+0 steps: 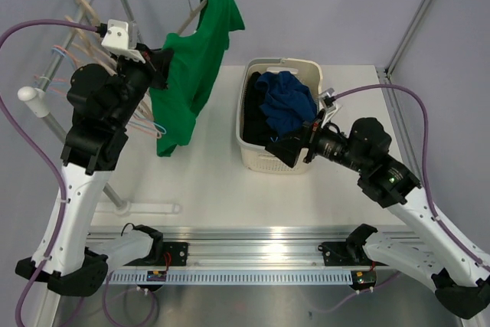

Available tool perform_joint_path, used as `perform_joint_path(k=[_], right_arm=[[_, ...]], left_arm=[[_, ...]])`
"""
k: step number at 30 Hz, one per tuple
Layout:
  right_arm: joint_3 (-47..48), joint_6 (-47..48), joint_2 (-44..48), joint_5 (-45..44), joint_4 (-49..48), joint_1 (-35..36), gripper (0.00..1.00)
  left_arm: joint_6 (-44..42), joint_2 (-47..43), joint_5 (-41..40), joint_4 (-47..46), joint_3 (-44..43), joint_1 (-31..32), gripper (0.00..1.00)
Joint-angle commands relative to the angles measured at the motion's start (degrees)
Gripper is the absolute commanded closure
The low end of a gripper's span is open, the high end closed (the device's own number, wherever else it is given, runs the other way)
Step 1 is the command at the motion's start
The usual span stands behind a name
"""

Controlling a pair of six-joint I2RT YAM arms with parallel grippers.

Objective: Remove the t-shirt from the hanger
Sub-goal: Pick up the hanger from the clothesline.

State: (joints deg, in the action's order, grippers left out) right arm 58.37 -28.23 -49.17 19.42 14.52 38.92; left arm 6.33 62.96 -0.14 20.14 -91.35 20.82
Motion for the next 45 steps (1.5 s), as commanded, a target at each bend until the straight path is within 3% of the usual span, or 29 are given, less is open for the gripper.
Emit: perform_joint_path(k=[1, 9, 18, 29, 34, 37, 38, 41, 42, 45], right_arm=[[7.4, 7.7, 2.8, -3.8, 0.8, 0.6, 0.01], [25.3, 15.1, -2.9, -4.5, 3.8, 0.6, 0.11], [42.8, 13.3, -16.8, 1.1, 1.1, 0.7, 0.13], [42.5, 18.2, -29.2, -5.1, -4.1, 4.2, 0.12], [37.9, 18.4, -31.3, -8.7, -10.5, 6.6, 0.14], [35.4, 18.5, -32.0, -11.2, -12.8, 7.0, 0.30], [34.5, 18.4, -31.9, -11.8, -13.5, 7.0, 0.44], [33.3, 18.3, -31.6, -11.9, -15.9, 7.0, 0.64], [33.0, 18.3, -31.5, -11.1, -16.3, 7.0, 0.76], [32.9, 17.7, -30.6, -9.5, -17.2, 7.0, 1.00]], left_arm=[[4.2, -5.5, 11.7, -5.4, -2.8, 0.3, 1.00], [13.4, -11.5, 22.5, -4.7, 0.9, 0.3, 1.00], [14.2, -16.1, 26.9, -4.8, 10.6, 0.3, 1.00], [16.1, -17.9, 30.3, -7.8, 16.5, 0.3, 1.00], [17.8, -18.0, 31.4, -8.9, 18.4, 0.4, 1.00], [17.8, -18.7, 31.0, -9.1, 19.6, 0.4, 1.00], [17.8, -19.0, 30.9, -9.4, 19.9, 0.4, 1.00], [17.9, -20.1, 31.1, -9.6, 20.3, 0.4, 1.00], [18.0, -20.2, 31.3, -9.7, 20.3, 0.4, 1.00], [19.5, -20.9, 32.9, -9.9, 20.2, 0.4, 1.00]])
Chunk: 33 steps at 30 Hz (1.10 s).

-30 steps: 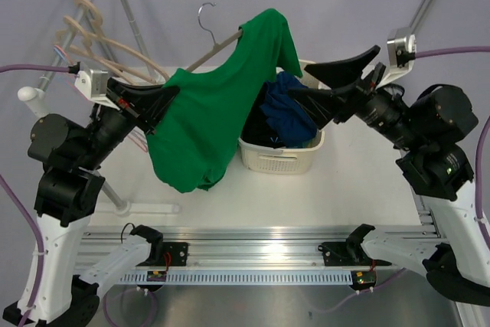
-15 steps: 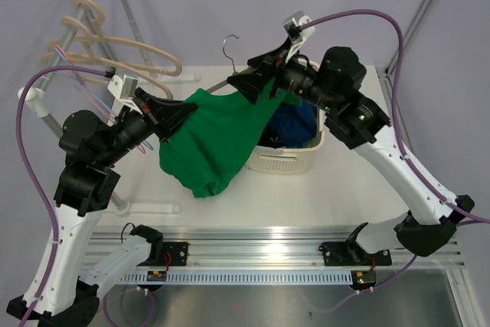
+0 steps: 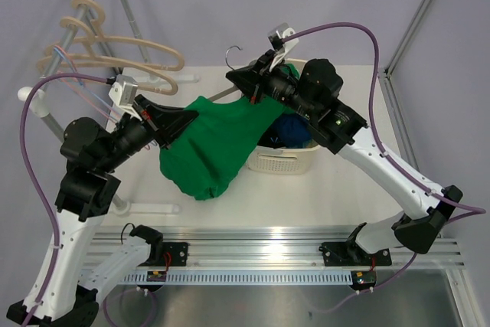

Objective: Remove the t-shirt from the hanger
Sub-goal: Pick up the hanger from the clothesline.

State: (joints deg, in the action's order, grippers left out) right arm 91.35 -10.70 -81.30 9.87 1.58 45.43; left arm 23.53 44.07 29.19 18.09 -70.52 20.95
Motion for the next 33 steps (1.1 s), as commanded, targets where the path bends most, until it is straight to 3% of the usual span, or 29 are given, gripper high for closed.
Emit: perform_joint_path(k=[1, 3, 4, 5, 8, 16, 20, 24, 27, 28, 29, 33], right_arm=[[-0.1, -0.8, 2.4, 0.2, -4.0, 0.4, 1.00], [0.7, -1.6, 3.5, 1.7, -3.1, 0.4, 1.00], [1.0, -2.2, 4.9, 2.0, -1.9, 0.4, 1.00], [2.1, -2.6, 5.7, 1.5, 0.2, 0.4, 1.00], [4.9, -3.3, 8.3, -0.7, 5.8, 0.5, 1.00], [10.4, 0.4, 13.4, -8.1, 14.2, 0.5, 1.00], [13.7, 0.4, 13.2, -9.5, 16.9, 0.4, 1.00], [17.8, 0.5, 12.5, -11.6, 20.2, 0.5, 1.00], [20.3, -0.2, 11.9, -12.5, 22.0, 0.4, 1.00], [20.7, -0.3, 11.8, -12.4, 22.4, 0.4, 1.00], [21.1, -0.3, 11.8, -12.6, 22.6, 0.4, 1.00], [21.5, 0.1, 12.7, -15.6, 23.6, 0.5, 1.00]], left_arm=[[2.8, -2.1, 4.0, -7.9, -0.8, 0.2, 1.00], [3.7, -2.3, 7.4, -7.8, -1.8, 0.2, 0.97], [3.8, -2.2, 9.2, -7.8, -2.3, 0.2, 0.87], [4.0, -2.2, 12.9, -7.6, -3.2, 0.2, 0.48], [4.0, -2.1, 17.0, -6.4, -3.8, 0.2, 0.11], [3.8, -3.4, 21.3, -6.2, -1.9, 0.2, 0.05], [3.5, -4.4, 21.3, -6.1, -0.8, 0.2, 0.09], [3.4, -5.6, 22.0, -6.2, 0.5, 0.2, 0.27], [3.9, -5.9, 22.4, -6.2, 0.9, 0.2, 0.51], [4.0, -5.7, 22.7, -6.2, 0.8, 0.2, 0.84], [4.2, -5.6, 22.8, -6.2, 0.7, 0.2, 1.00], [6.3, -6.9, 18.4, -6.2, 1.2, 0.2, 1.00]])
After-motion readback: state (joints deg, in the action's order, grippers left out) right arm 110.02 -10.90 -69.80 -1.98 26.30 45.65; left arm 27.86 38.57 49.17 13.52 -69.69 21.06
